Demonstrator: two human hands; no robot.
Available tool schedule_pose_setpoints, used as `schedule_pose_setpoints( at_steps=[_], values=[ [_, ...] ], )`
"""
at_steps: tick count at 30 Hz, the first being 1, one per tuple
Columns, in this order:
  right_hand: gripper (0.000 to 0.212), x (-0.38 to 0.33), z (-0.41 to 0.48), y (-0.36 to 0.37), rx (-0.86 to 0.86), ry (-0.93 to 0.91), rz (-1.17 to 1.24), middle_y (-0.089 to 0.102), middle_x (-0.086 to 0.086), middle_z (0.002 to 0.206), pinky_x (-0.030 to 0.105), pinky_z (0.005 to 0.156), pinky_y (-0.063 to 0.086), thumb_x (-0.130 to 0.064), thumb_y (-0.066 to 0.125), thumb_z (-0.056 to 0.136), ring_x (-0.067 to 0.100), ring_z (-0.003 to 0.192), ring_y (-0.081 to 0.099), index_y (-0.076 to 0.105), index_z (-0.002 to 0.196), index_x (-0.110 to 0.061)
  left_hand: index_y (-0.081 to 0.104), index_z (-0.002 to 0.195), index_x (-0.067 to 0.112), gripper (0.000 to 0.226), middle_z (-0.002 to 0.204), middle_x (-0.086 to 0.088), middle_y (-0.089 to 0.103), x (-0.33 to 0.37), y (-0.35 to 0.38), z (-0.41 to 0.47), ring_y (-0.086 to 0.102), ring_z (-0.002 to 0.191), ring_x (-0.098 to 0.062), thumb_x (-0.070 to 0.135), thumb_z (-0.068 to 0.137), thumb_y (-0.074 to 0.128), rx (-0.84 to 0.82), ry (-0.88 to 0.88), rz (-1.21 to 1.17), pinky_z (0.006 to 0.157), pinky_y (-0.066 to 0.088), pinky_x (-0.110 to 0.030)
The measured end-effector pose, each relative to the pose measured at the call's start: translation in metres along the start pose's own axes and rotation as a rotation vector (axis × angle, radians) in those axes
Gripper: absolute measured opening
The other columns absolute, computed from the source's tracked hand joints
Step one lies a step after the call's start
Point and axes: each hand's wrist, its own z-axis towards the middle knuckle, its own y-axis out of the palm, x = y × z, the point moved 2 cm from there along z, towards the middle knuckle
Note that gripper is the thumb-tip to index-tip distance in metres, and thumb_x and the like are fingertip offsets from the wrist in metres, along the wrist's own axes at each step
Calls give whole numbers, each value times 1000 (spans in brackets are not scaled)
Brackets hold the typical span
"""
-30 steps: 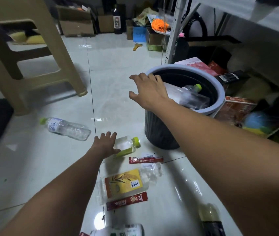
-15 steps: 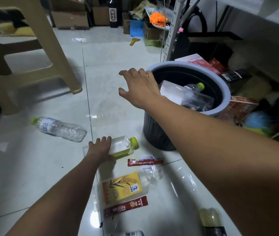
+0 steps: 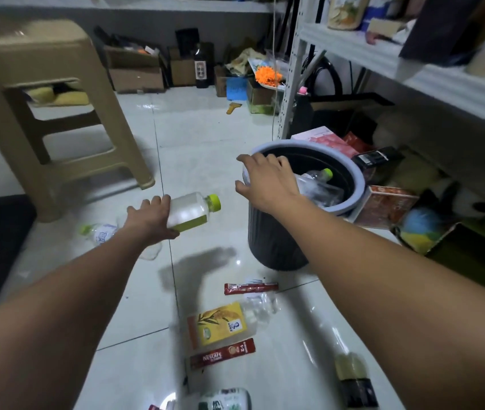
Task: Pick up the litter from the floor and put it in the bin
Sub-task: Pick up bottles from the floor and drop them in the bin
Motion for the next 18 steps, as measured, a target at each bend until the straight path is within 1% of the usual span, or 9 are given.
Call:
schedule_pose_setpoints(
  at_steps=[3, 5, 9, 11, 14, 18],
  values=[
    [52, 13, -18, -12, 0, 42, 5, 49, 5, 136, 40, 103, 27, -41, 41, 95, 27, 122, 44, 37, 143, -23, 37, 126, 11, 72, 126, -13, 47, 10, -22, -1, 46, 117, -33, 43, 73, 74, 69, 26, -47, 92, 40, -48],
    [49, 24, -31, -18, 14, 67, -1, 50, 5, 133, 40, 101, 28, -42, 42, 95, 27, 121, 45, 40, 140, -22, 40, 122, 9, 72, 121, -15, 50, 14, -34, 2, 50, 112, -35, 42, 71, 77, 129, 41, -110, 87, 44, -47],
    [52, 63, -63, -19, -6, 190, 19, 48, 5, 135, 42, 106, 27, -43, 46, 94, 28, 125, 42, 38, 142, -23, 44, 117, 1, 73, 112, -26, 53, 31, -52, 16, 54, 100, -43, 34, 66, 83, 190, 98, -221, 81, 49, -49],
    [54, 81, -76, -15, -26, 237, 27, 46, 4, 138, 42, 108, 25, -42, 47, 94, 27, 129, 40, 36, 144, -24, 43, 118, -2, 72, 112, -29, 52, 40, -59, 20, 54, 100, -45, 30, 67, 84, 211, 106, -237, 80, 48, -48],
    [55, 104, -91, -9, -30, 291, 21, 42, 3, 144, 41, 106, 26, -43, 45, 94, 26, 130, 38, 34, 145, -25, 44, 116, -5, 72, 108, -32, 52, 57, -63, 26, 53, 97, -45, 28, 66, 85, 259, 157, -198, 78, 49, -48],
    [55, 123, -107, -5, -21, 336, 5, 45, 4, 141, 41, 104, 28, -41, 44, 94, 27, 128, 40, 34, 145, -24, 43, 115, -3, 70, 109, -30, 50, 80, -63, 27, 53, 98, -45, 29, 68, 83, 275, 169, -186, 77, 45, -46]
  ],
)
